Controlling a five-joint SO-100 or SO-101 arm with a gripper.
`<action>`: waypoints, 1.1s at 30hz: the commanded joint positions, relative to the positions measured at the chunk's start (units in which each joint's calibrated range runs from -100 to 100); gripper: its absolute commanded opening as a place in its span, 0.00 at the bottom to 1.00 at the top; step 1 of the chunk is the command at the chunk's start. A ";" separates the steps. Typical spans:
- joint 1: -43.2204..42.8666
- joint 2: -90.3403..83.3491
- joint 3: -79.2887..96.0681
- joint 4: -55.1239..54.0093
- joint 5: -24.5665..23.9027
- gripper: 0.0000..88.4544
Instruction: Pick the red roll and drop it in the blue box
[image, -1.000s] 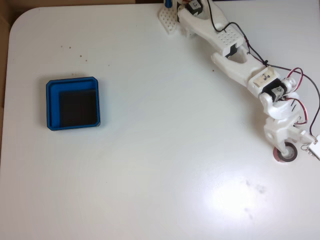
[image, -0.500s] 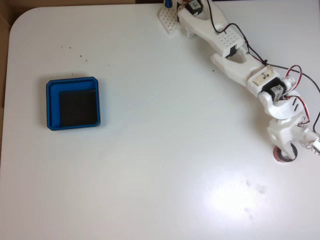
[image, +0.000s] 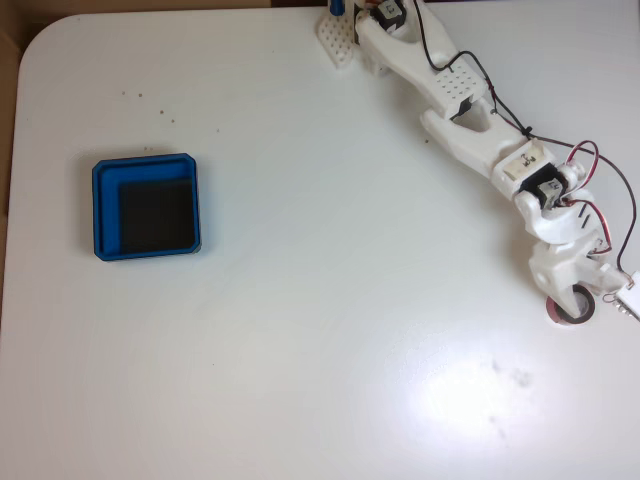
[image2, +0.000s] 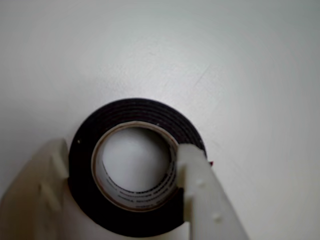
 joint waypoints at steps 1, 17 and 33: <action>-0.24 -0.64 -4.39 -1.21 0.08 0.23; -1.31 -1.05 -4.21 -0.47 0.25 0.23; -0.82 -1.22 -4.21 0.28 0.34 0.23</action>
